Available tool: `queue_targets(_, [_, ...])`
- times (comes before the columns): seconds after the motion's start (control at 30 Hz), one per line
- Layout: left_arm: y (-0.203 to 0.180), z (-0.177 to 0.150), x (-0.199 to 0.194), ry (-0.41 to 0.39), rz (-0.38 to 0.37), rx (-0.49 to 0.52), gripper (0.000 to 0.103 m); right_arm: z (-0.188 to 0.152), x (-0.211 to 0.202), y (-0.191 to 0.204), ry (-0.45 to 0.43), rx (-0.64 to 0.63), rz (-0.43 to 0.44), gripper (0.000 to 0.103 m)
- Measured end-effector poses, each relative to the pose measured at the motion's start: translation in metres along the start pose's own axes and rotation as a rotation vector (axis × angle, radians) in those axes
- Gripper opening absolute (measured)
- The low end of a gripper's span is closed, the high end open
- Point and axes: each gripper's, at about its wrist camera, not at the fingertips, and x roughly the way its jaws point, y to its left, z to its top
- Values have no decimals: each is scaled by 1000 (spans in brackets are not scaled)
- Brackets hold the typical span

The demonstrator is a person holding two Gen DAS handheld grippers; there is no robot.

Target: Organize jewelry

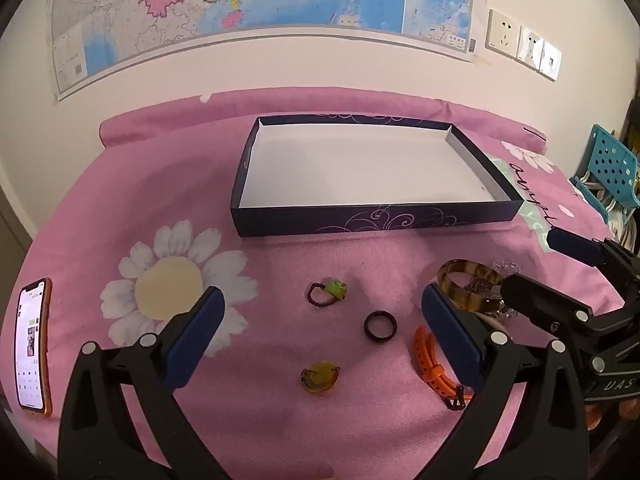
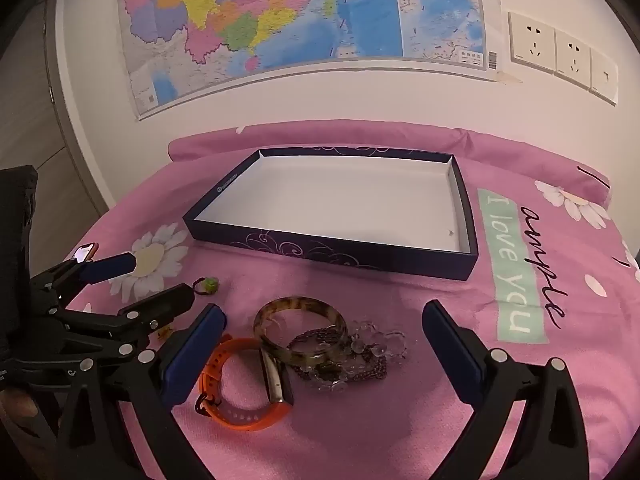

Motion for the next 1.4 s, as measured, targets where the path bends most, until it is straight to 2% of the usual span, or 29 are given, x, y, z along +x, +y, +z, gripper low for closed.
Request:
queue_targets(0.3, [0,-1,0,-3,5,3,97,-4,-3,0,-6,-10,28,96])
queue_targets(1.4, [-4,-2,0,0,4,8,97,-2,0,-1,-2,-7,46,96])
